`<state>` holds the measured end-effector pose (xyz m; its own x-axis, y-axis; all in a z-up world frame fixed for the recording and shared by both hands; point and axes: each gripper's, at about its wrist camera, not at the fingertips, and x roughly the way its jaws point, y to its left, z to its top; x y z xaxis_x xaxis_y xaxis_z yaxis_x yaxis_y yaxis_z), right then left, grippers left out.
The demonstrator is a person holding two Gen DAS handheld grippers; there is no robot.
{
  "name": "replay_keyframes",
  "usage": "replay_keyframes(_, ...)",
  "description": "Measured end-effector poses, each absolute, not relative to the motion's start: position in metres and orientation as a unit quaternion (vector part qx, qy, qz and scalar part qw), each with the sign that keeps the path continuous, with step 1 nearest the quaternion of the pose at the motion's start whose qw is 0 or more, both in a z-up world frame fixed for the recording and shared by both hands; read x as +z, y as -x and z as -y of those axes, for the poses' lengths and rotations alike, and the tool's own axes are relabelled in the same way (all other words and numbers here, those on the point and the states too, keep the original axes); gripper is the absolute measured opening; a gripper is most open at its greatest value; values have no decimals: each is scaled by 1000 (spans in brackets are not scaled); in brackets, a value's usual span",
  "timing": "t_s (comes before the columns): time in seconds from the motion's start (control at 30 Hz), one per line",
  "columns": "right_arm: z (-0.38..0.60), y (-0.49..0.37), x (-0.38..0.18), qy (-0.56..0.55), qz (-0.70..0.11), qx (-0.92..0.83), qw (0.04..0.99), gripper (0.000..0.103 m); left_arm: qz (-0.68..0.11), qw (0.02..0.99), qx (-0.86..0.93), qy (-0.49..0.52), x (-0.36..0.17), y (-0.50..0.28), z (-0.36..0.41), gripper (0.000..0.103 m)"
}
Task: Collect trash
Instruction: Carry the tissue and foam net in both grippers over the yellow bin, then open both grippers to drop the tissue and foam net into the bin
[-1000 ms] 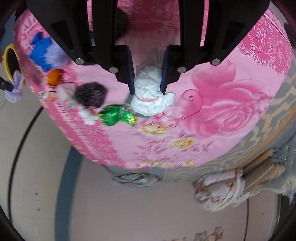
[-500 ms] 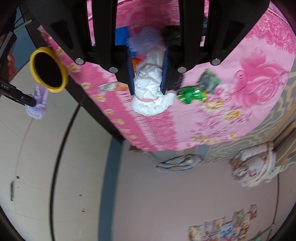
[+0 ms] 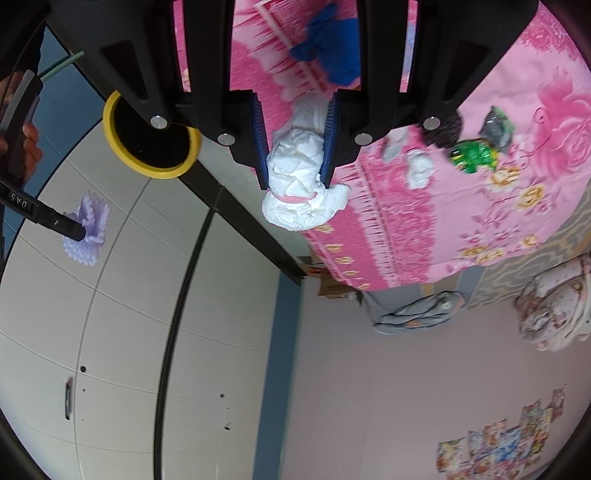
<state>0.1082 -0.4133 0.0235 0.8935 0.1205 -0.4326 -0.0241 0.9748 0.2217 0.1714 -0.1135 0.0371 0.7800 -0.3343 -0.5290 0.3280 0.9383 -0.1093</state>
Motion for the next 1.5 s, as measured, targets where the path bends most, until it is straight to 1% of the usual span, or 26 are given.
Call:
replay_keyframes(0.37,477,-114,38,-122,-213,-44,968,51,-296,926,-235,-12,35,-209,208,25)
replay_keyframes(0.6,511,-126,30,-138,-219,-81,963,51,-307,912,-272,-27,25,-224,272,25)
replay_keyframes(0.77,531,-129,8,-148,-227,-116,956,51,-320,901,-289,-42,5,-231,315,25)
replay_keyframes(0.93,545,-135,-20,-161,-252,-128,946,51,-353,883,-305,-47,-31,-241,347,25)
replay_keyframes(1.17,558,-146,-55,-173,-282,-148,932,52,-393,862,-316,-40,-77,-250,367,26)
replay_keyframes(1.27,560,-148,-62,-170,-286,-159,930,53,-399,857,-323,-35,-88,-250,371,27)
replay_keyframes(1.37,562,-149,-65,-170,-284,-163,929,55,-399,856,-327,-40,-92,-249,375,30)
replay_keyframes(1.47,564,-148,-66,-172,-281,-173,928,56,-398,856,-329,-40,-93,-246,377,35)
replay_keyframes(1.5,565,-148,-66,-172,-280,-176,928,58,-398,855,-331,-37,-93,-246,376,39)
